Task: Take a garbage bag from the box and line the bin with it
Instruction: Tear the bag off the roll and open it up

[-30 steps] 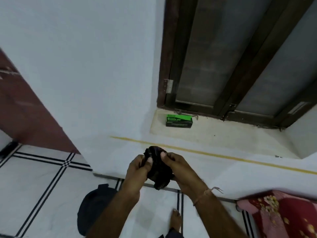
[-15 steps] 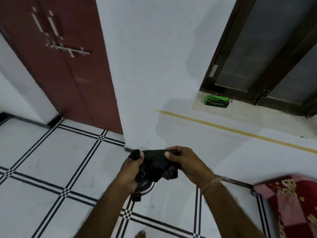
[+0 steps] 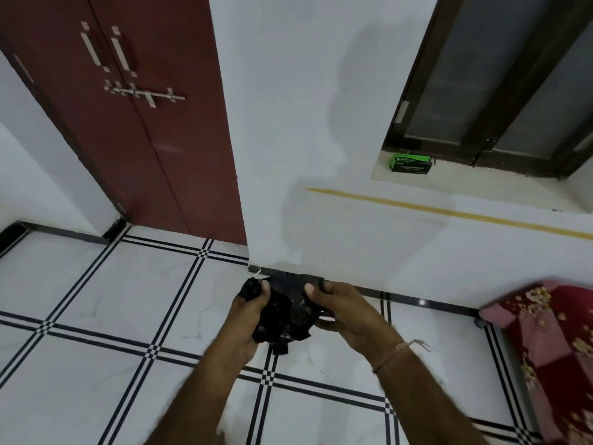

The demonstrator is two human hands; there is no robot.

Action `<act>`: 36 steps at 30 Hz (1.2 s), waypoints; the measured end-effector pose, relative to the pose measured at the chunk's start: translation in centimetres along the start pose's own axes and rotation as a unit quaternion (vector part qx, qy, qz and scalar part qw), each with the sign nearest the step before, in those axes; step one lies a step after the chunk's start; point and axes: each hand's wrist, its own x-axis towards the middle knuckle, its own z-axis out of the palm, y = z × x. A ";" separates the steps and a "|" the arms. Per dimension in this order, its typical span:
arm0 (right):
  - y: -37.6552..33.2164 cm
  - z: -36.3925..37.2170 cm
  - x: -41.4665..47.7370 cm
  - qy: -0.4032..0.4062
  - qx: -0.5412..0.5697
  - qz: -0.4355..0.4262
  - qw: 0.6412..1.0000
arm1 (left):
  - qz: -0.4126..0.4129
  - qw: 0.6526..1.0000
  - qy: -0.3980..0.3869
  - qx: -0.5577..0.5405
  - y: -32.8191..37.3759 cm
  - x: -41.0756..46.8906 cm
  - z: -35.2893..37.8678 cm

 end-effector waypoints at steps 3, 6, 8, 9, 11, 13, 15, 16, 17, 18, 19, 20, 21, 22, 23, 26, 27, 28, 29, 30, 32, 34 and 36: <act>0.4 5.5 0.9 0.021 0.079 -0.047 0.996 | 0.013 1.000 0.001 -0.029 1.6 0.1 -4.3; 0.9 10.1 2.1 0.002 0.121 -0.057 0.991 | 0.015 0.998 0.018 -0.057 3.2 0.4 -8.7; 1.1 12.8 2.8 -0.014 0.124 -0.034 0.992 | 0.016 0.997 0.035 -0.068 4.3 0.7 -11.2; 1.3 14.1 3.2 -0.015 0.115 -0.026 0.993 | 0.021 0.997 0.040 -0.070 4.9 0.9 -12.4; 1.4 16.0 3.7 -0.001 0.092 -0.027 0.995 | 0.023 0.997 0.031 -0.074 5.8 1.2 -14.1; 1.4 17.0 3.9 0.023 0.084 -0.049 0.995 | 0.029 0.999 0.005 -0.028 6.5 1.3 -15.1; 1.0 17.4 4.1 0.045 0.096 -0.067 0.992 | 0.059 0.997 -0.016 0.046 7.0 1.4 -15.2; 0.8 17.5 4.2 0.051 0.099 -0.072 0.991 | 0.079 0.993 -0.005 0.089 7.2 1.4 -15.1; 0.6 17.5 4.2 0.054 0.098 -0.074 0.991 | 0.106 0.984 0.014 0.140 7.4 1.3 -15.0; 0.4 17.6 4.3 0.051 0.094 -0.076 0.991 | 0.137 0.972 0.023 0.188 7.7 1.1 -14.9; 0.1 17.7 4.3 0.047 0.087 -0.074 0.992 | 0.160 0.962 -0.001 0.219 8.2 0.9 -14.6; 0.0 17.7 4.5 0.040 0.080 -0.072 0.993 | 0.169 0.957 -0.047 0.229 8.7 0.7 -14.3; -0.2 17.7 4.6 0.026 0.079 -0.070 0.994 | 0.161 0.955 -0.102 0.227 9.3 0.5 -14.0; -0.5 17.8 4.8 0.008 0.083 -0.069 0.994 | 0.142 0.954 -0.148 0.221 9.8 0.5 -13.8; -0.7 17.8 4.8 -0.012 0.087 -0.069 0.994 | 0.128 0.951 -0.179 0.218 10.2 0.6 -13.6; -1.4 17.3 5.0 -0.039 0.077 -0.074 0.994 | 0.160 0.949 -0.165 0.217 10.7 1.6 -13.6; -1.6 17.2 5.1 -0.039 0.062 -0.072 0.995 | 0.168 0.955 -0.143 0.199 10.7 1.8 -13.6; -1.5 17.0 5.3 -0.038 0.042 -0.072 0.996 | 0.169 0.963 -0.120 0.170 10.7 2.0 -13.6; -1.4 16.8 5.6 -0.037 0.020 -0.073 0.996 | 0.166 0.971 -0.100 0.143 10.7 2.3 -13.6; -1.2 16.7 5.8 -0.034 -0.002 -0.071 0.997 | 0.161 0.975 -0.089 0.124 10.7 2.5 -13.5; -1.0 16.4 6.0 -0.013 -0.012 -0.076 0.997 | 0.146 0.982 -0.081 0.094 11.0 2.7 -13.2; -1.2 16.1 5.8 0.010 0.016 -0.083 0.996 | 0.127 0.987 -0.066 0.068 11.2 3.0 -12.8; -1.5 15.9 5.9 0.015 0.052 -0.097 0.994 | 0.099 0.992 -0.044 0.060 11.2 3.2 -12.1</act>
